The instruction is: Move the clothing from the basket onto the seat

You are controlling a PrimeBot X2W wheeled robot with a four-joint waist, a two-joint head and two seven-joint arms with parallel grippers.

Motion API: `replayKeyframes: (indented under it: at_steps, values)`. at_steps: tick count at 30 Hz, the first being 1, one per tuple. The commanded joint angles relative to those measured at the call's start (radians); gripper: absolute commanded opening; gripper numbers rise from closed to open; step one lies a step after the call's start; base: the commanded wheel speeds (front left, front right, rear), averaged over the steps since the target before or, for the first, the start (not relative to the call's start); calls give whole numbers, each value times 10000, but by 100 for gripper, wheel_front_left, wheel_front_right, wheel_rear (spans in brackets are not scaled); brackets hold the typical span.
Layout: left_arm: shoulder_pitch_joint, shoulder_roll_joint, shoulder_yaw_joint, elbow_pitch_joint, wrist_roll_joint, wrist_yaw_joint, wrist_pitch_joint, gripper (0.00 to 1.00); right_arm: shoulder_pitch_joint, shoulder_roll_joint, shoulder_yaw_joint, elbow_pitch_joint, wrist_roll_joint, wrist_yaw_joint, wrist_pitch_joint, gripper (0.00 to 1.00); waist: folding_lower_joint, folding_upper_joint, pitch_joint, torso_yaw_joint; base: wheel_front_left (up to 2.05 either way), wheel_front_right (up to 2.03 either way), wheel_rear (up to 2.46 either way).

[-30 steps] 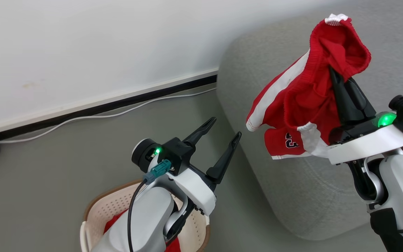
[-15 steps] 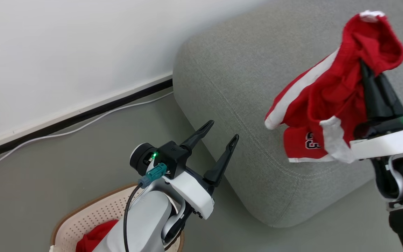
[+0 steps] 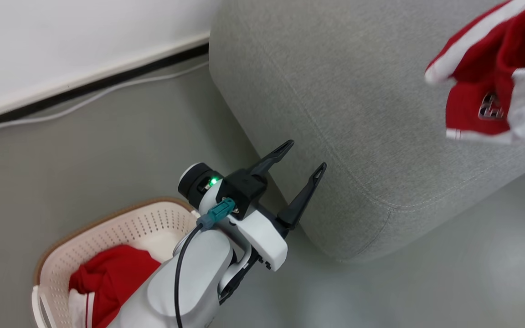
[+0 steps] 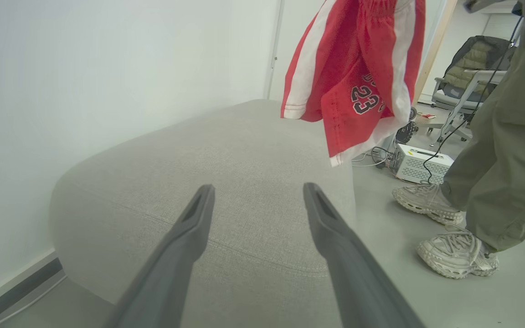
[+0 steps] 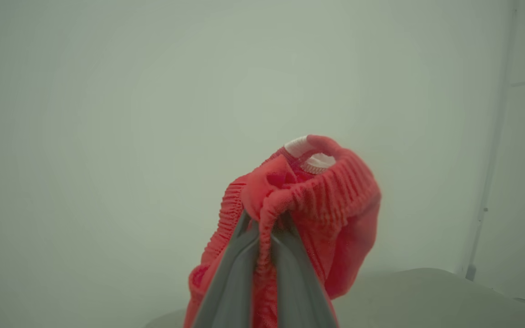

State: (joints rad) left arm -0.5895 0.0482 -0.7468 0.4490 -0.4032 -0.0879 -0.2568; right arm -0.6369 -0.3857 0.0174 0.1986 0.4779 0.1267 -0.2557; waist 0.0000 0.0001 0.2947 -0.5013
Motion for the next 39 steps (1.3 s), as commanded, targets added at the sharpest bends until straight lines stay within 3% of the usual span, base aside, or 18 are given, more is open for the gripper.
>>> replayKeyframes:
  at_steps: [1, 11, 26, 33, 39]
  values:
    - [-433, 20, 202, -196, 103, 6, -49, 100, -242, -301, -3, -152, 54, 40, -61, 0, 0, -1, 549, 130, 0, 0, 0]
    - [-1817, 20, -683, -110, 183, 348, -49, 100, -2402, -1606, -905, 1088, -192, 40, -61, 0, 0, -1, 2532, 886, 0, 0, 0]
    - [-2414, 20, -1456, -521, -154, 882, -49, 100, -5095, -3242, -1990, 4480, -1326, 40, -61, 0, 0, -1, 4008, 2441, 0, 0, 0]
    - [-2347, 20, -1639, -790, -291, 1185, -49, 100, -5082, -3385, -3121, 5449, -828, 40, -61, 0, 0, -1, 4449, 3144, 0, 0, 0]
    - [-2227, 20, -1612, -840, -326, 1304, -49, 100, -4737, -3056, -3077, 6206, -463, 40, -61, 0, 0, -1, 4554, 3413, 0, 0, 0]
